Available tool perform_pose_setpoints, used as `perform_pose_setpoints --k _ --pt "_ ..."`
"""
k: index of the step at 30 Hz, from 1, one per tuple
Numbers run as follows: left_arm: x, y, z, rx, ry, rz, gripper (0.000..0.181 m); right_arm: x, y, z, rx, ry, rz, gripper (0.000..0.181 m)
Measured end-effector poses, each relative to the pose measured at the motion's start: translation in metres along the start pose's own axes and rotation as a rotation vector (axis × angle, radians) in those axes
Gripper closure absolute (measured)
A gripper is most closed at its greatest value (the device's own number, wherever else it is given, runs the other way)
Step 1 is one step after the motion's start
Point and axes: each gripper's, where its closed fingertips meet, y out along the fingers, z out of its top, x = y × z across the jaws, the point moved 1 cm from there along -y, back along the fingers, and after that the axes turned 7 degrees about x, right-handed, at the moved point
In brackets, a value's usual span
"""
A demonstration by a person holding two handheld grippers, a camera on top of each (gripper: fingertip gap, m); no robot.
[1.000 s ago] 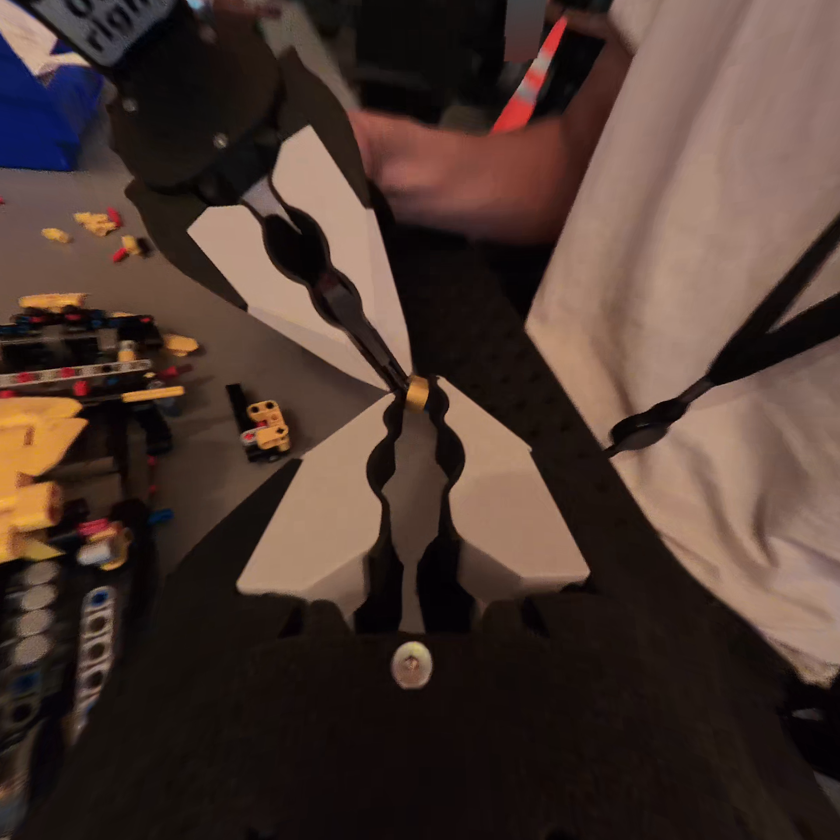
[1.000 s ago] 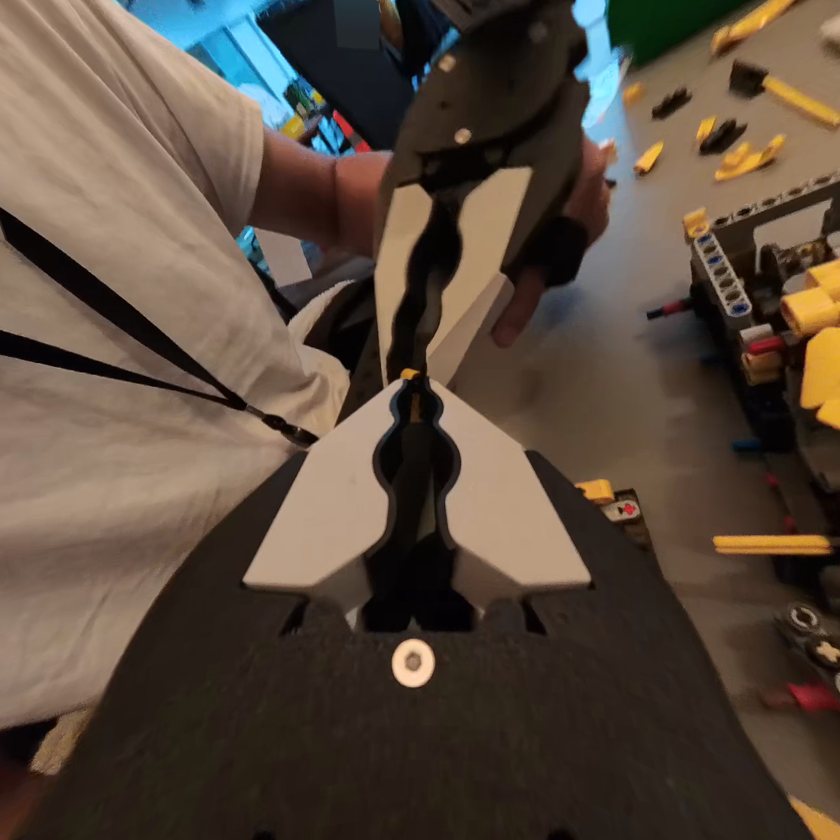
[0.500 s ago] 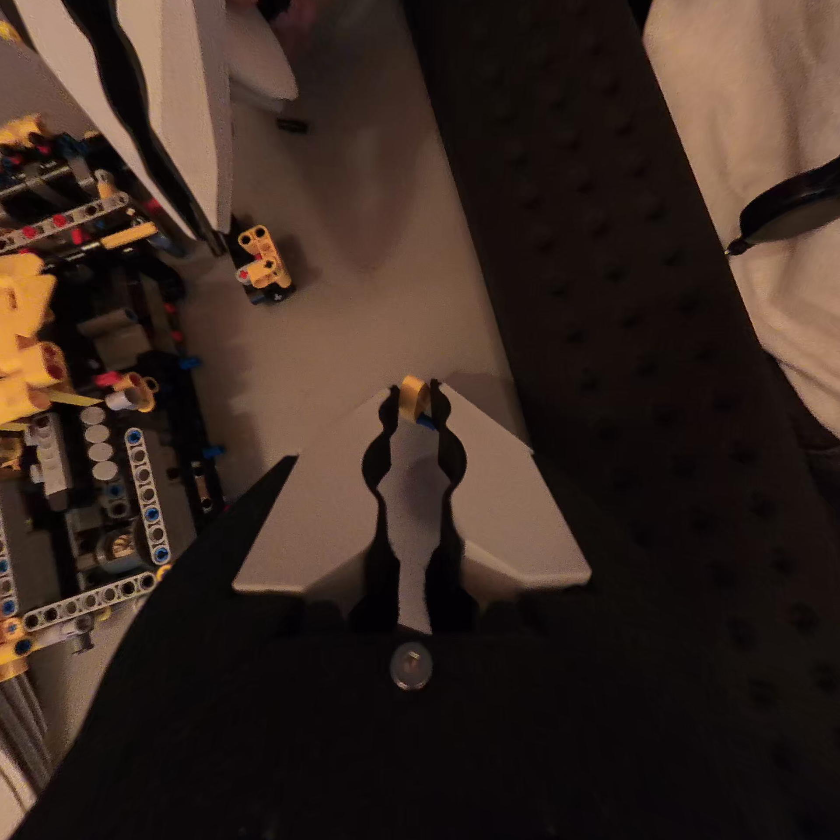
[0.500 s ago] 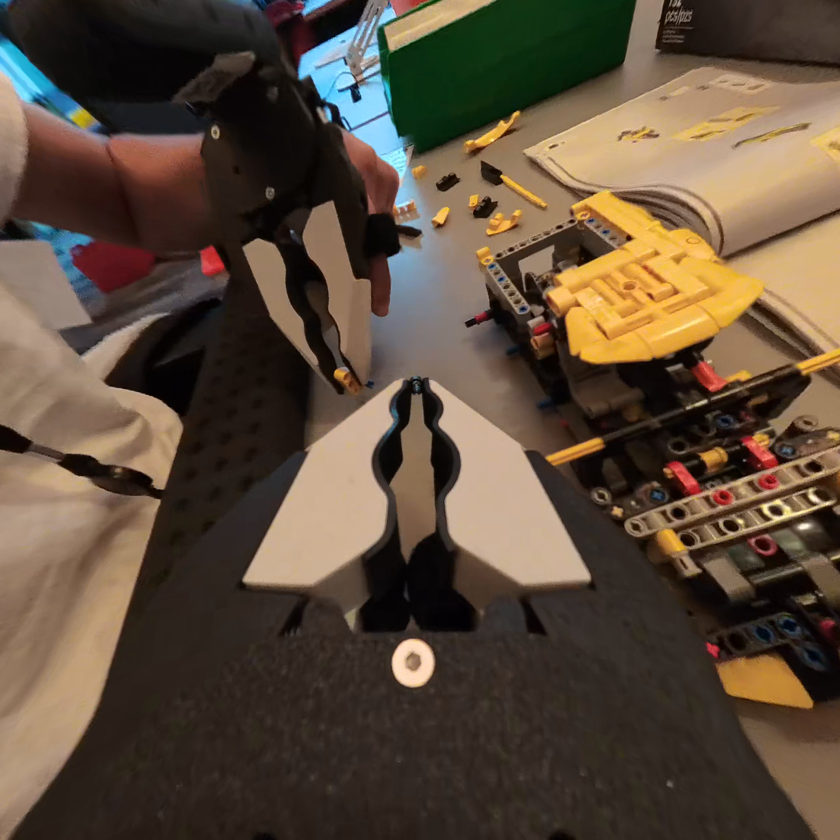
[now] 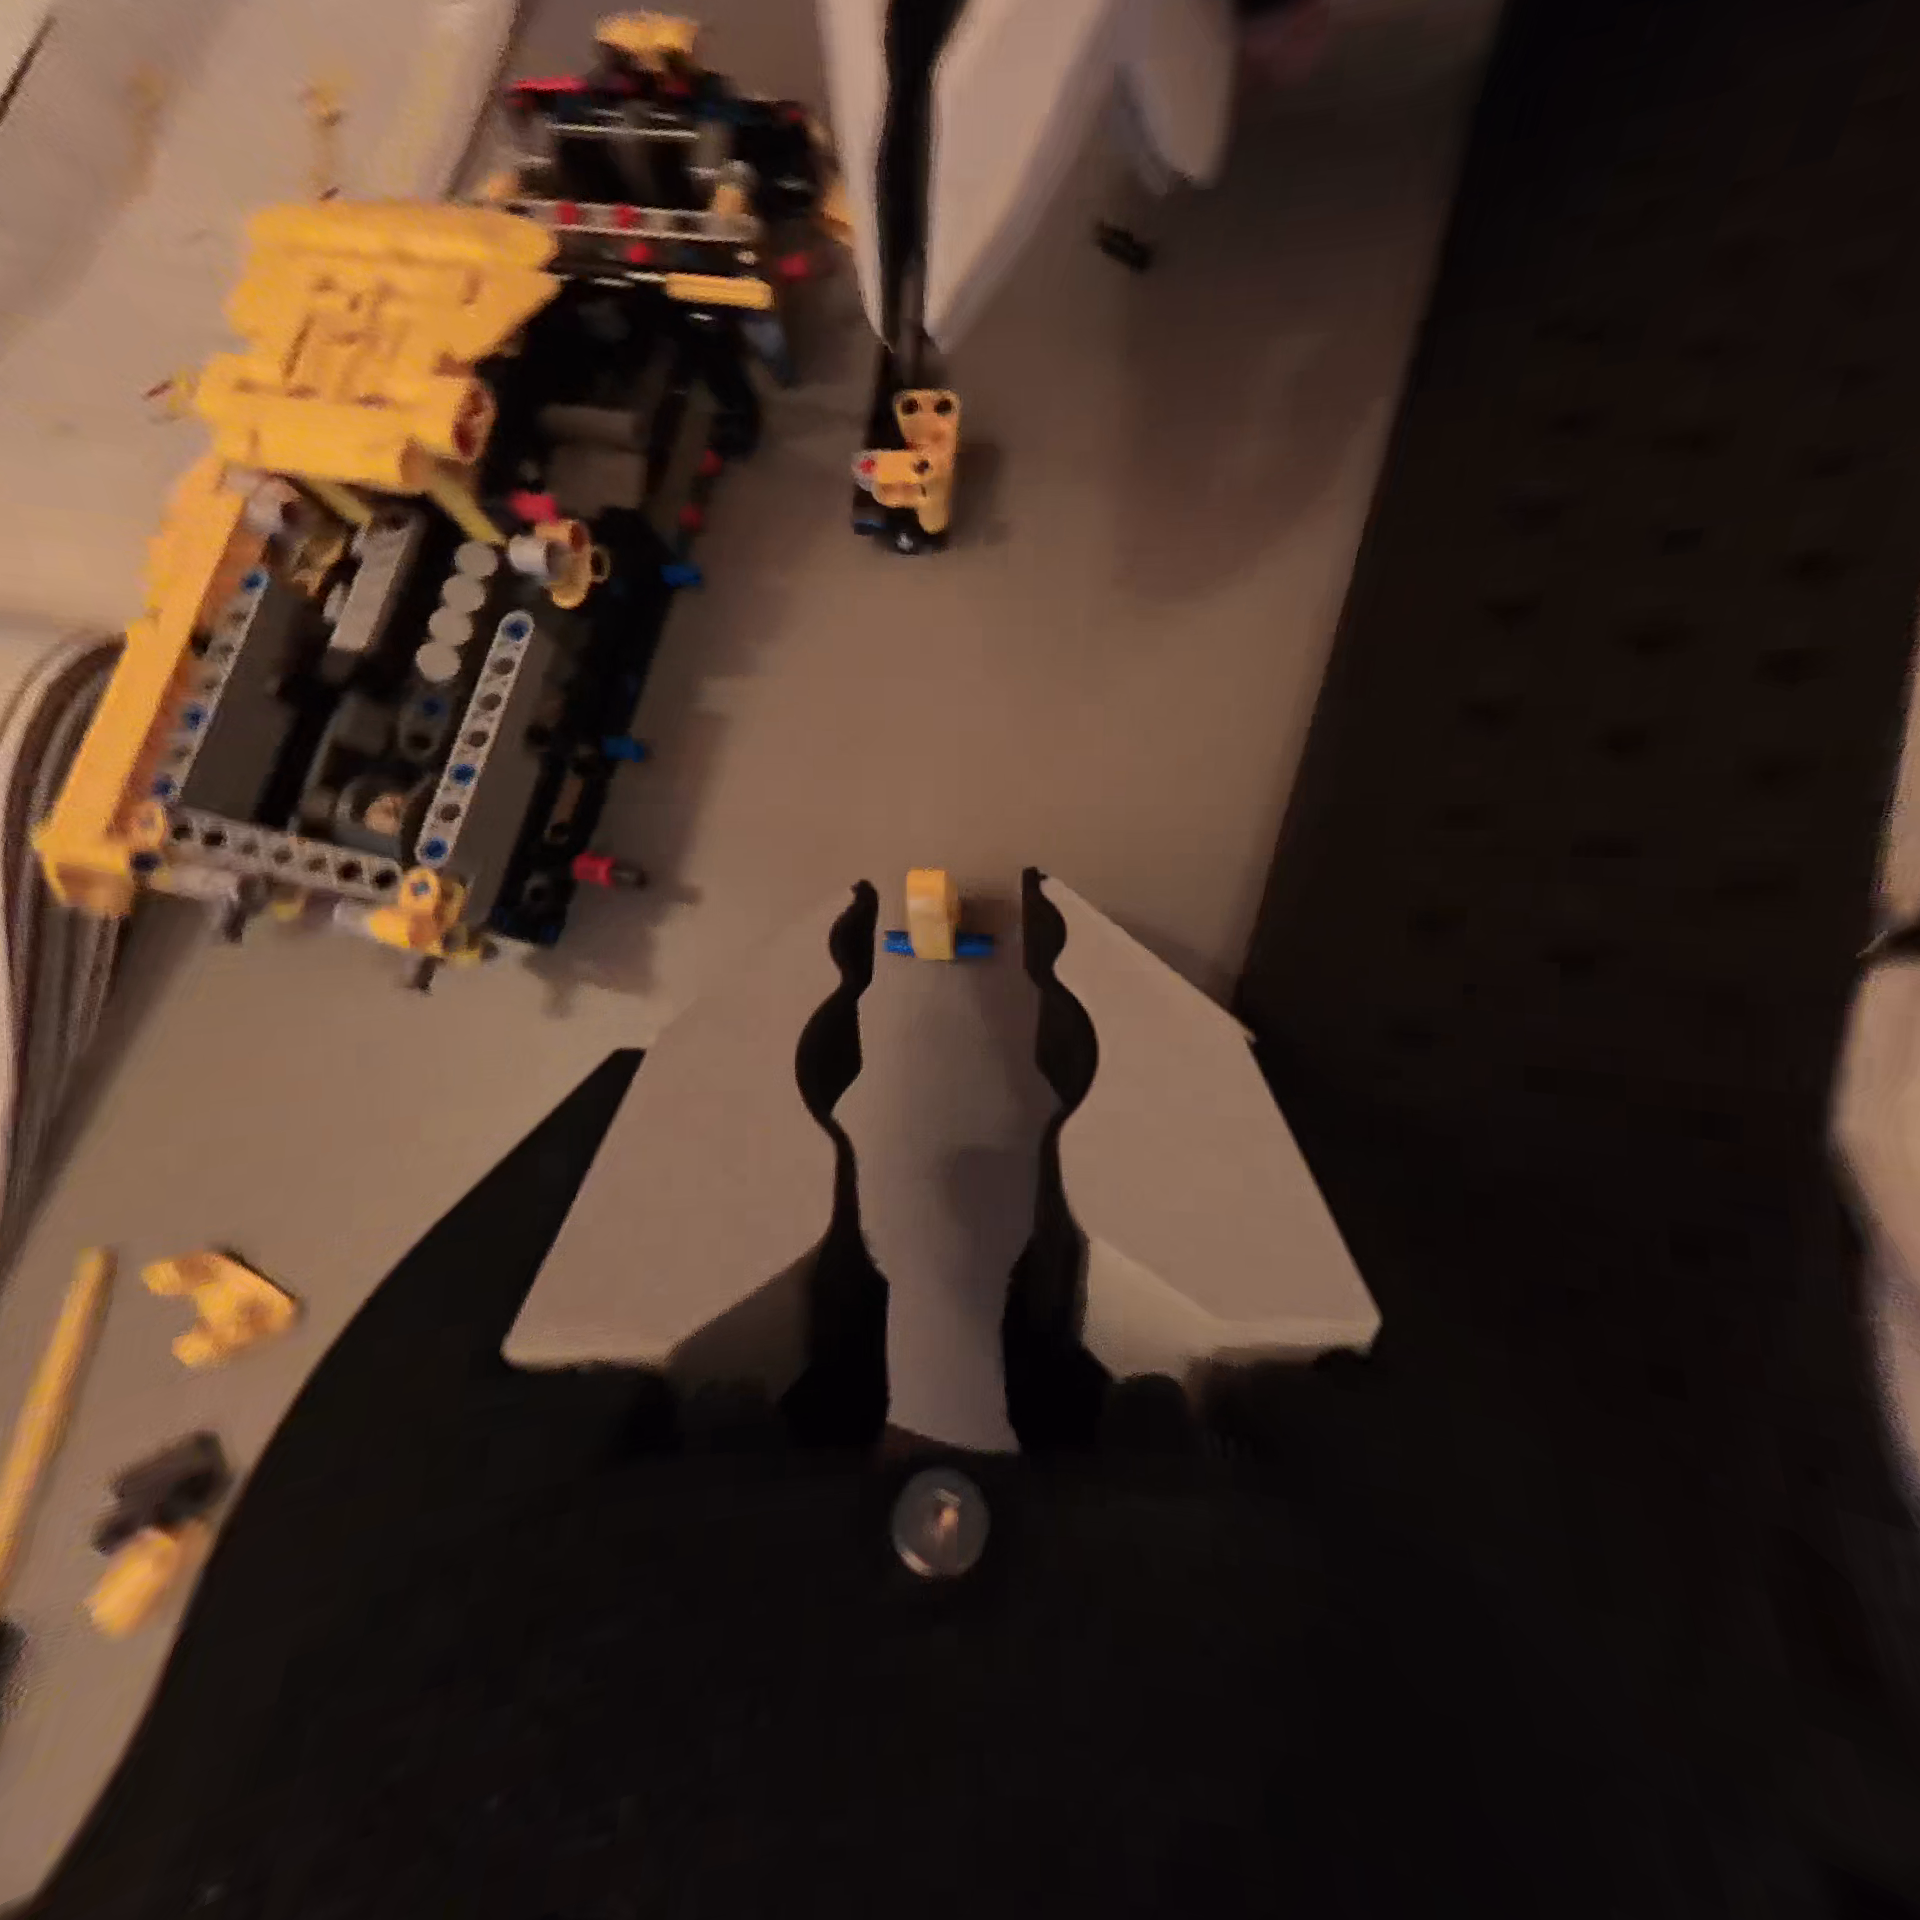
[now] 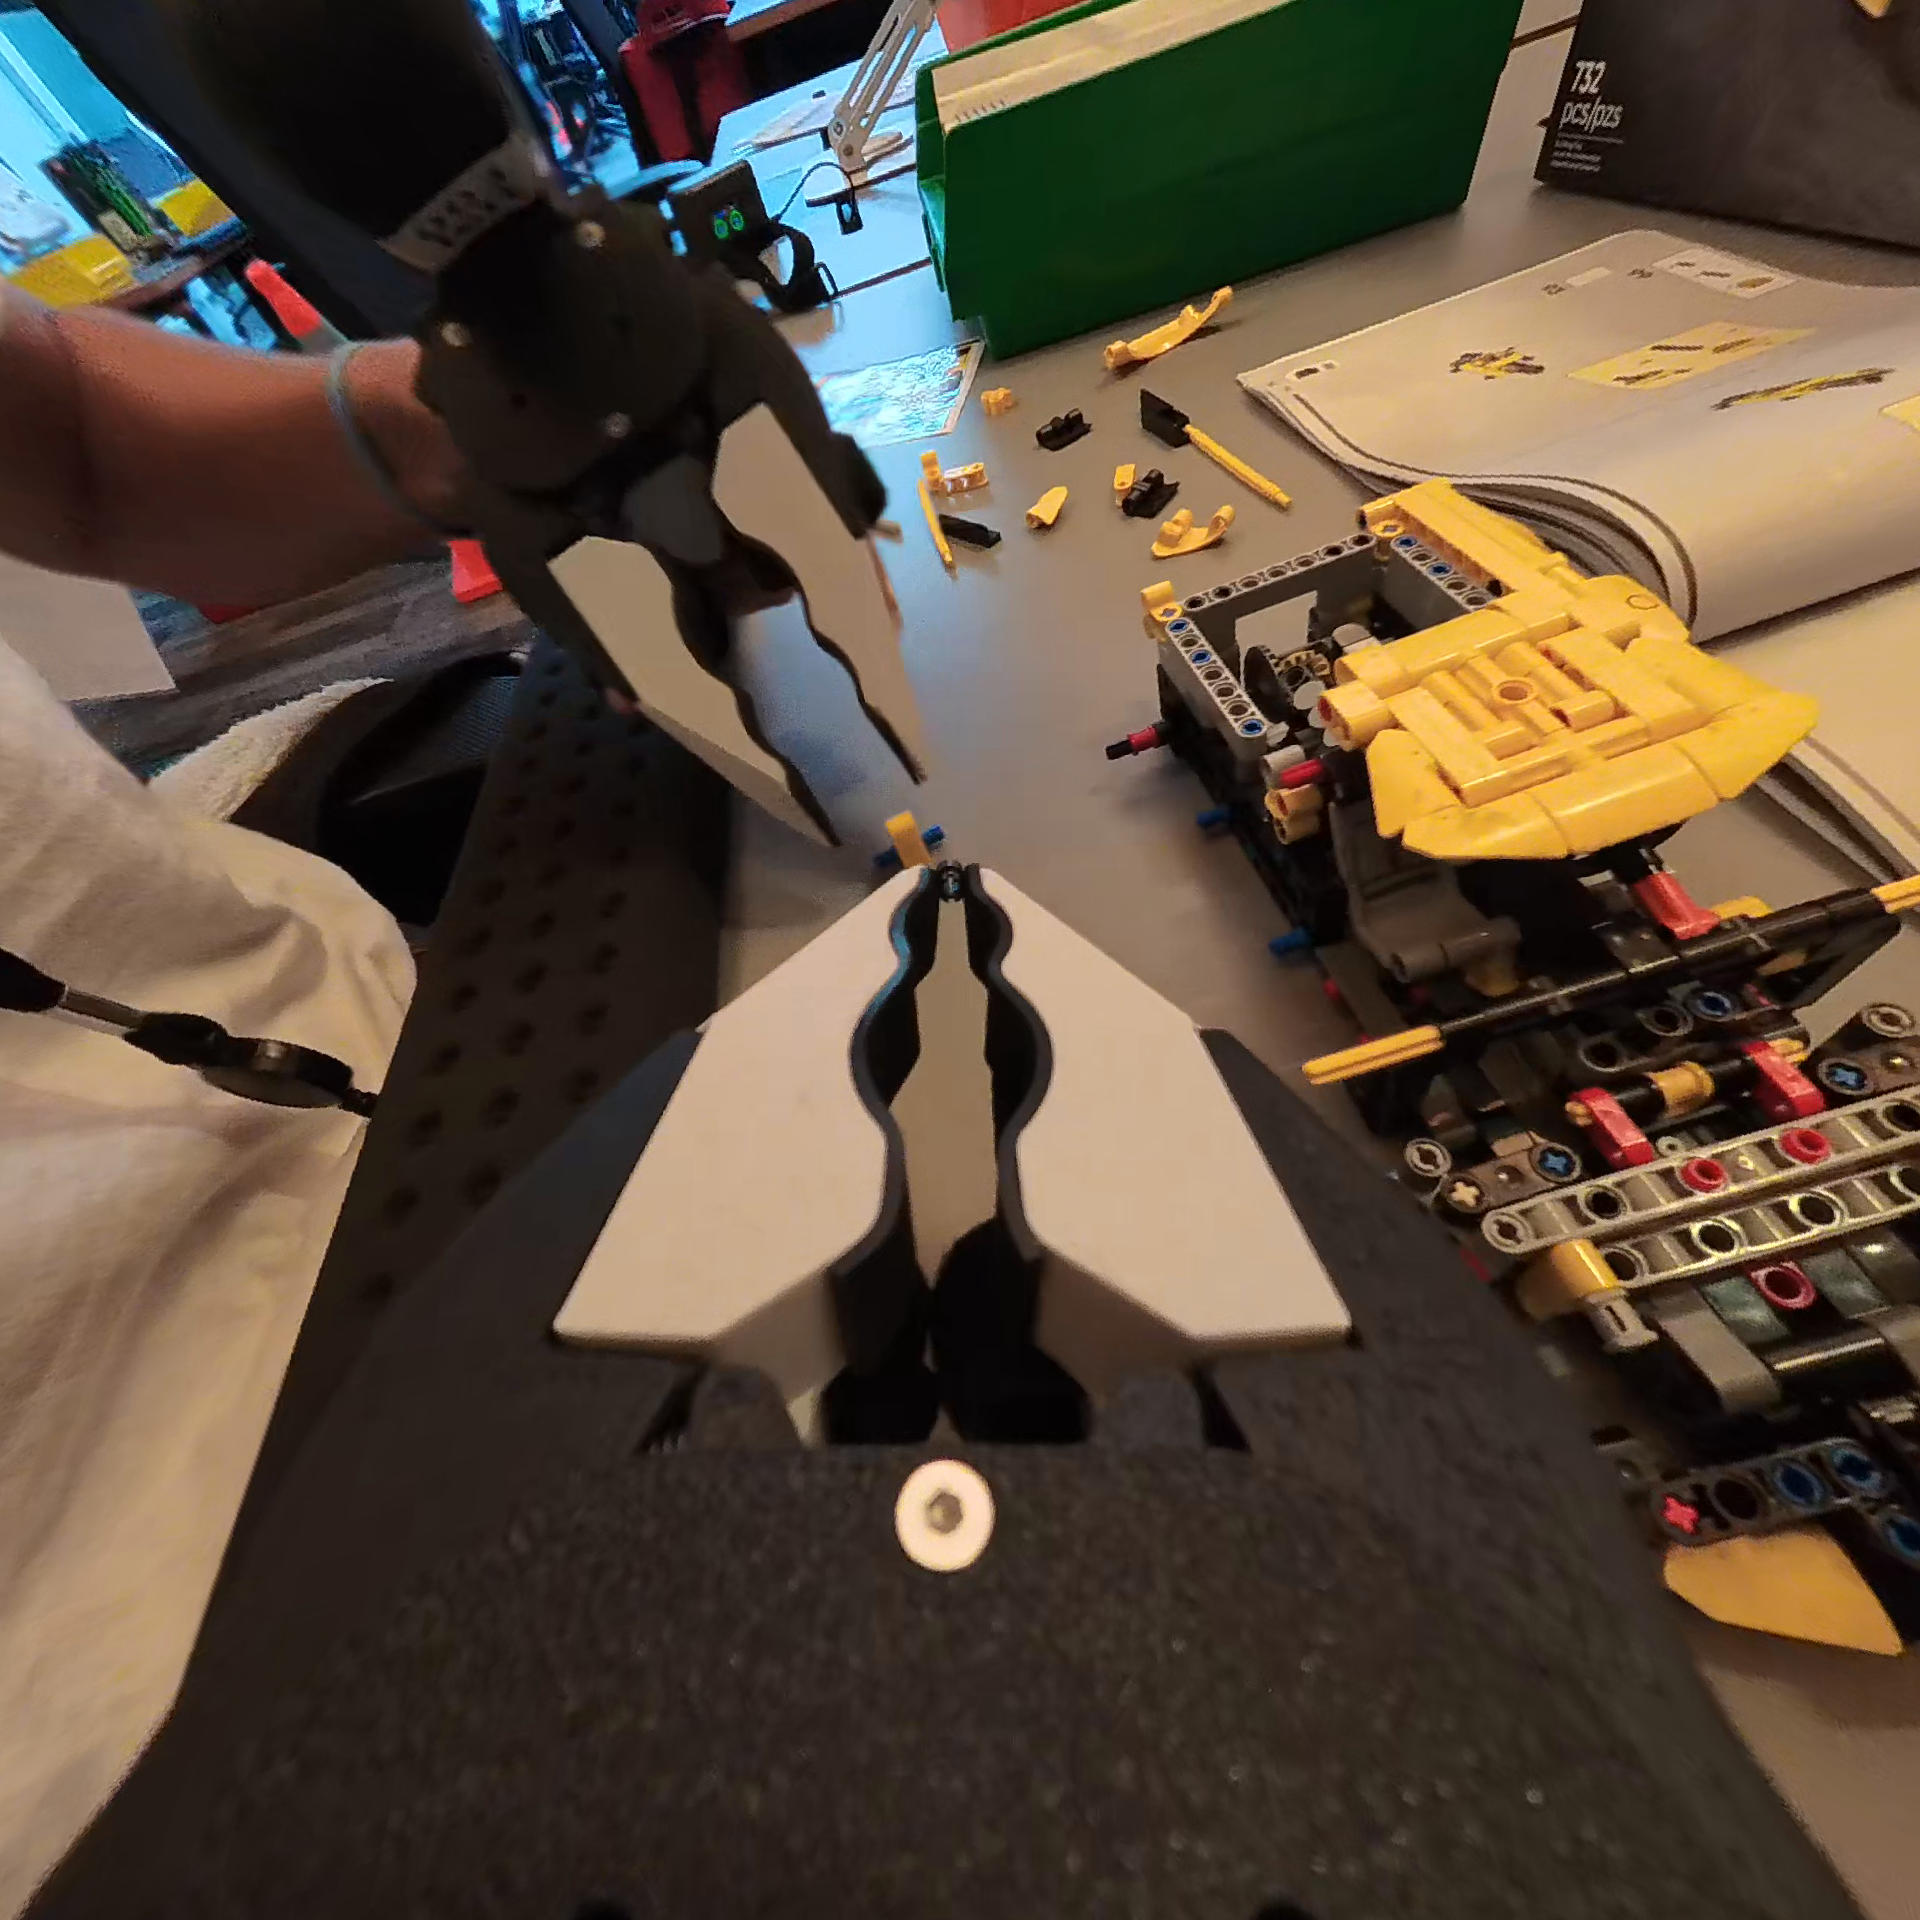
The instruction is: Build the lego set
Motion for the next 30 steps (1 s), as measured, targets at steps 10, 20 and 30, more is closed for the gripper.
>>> perform_pose_setpoints --k 10,20,30 --pt "0.000 -0.002 0.003 -0.050 -0.663 0.503 0.137 -0.001 -0.002 0.002 0.010 0.001 0.004 0.177" --pt "-0.013 0.012 -0.002 -0.059 -0.695 0.472 0.167 -0.005 -0.004 0.003 0.022 0.004 0.022 0.177" --pt "-0.010 0.010 -0.005 -0.193 -0.242 0.296 0.170 -0.004 -0.005 0.002 0.023 0.011 0.023 0.177"
